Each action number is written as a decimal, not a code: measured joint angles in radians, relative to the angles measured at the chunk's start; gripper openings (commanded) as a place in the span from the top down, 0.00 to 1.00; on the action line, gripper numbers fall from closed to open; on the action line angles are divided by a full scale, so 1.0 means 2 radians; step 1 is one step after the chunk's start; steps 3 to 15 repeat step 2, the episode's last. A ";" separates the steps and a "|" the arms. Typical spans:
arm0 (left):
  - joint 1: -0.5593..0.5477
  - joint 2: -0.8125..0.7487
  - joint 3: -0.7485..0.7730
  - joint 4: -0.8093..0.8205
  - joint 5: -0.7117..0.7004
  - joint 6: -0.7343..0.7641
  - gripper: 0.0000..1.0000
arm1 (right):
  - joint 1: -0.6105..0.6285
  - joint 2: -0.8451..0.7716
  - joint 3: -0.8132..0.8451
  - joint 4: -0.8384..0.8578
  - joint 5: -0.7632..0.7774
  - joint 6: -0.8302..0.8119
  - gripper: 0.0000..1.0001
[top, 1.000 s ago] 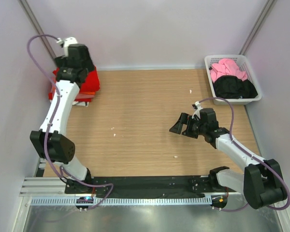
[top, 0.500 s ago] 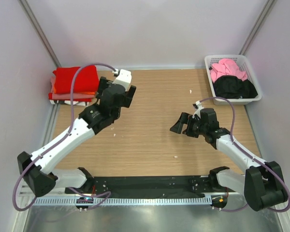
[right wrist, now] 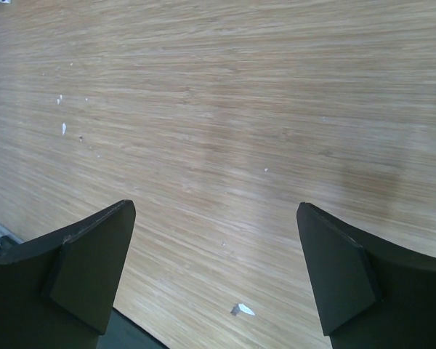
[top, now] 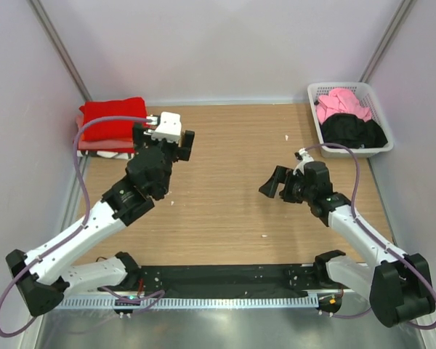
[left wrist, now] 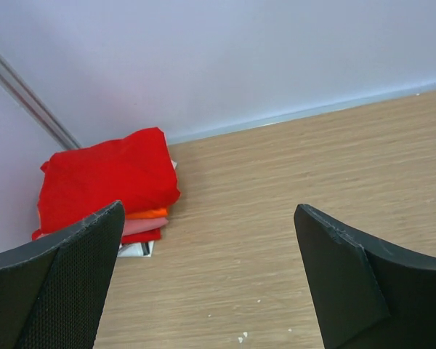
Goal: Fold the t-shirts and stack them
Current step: Reset both grippers
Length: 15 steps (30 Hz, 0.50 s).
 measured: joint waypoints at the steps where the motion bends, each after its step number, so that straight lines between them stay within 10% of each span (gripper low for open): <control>1: 0.000 0.004 0.000 -0.003 -0.001 0.001 0.00 | 0.000 -0.001 0.004 -0.006 0.004 0.000 0.00; 15: 0.000 0.006 0.000 -0.006 -0.002 0.001 0.00 | 0.000 -0.003 0.009 -0.012 0.008 -0.001 0.00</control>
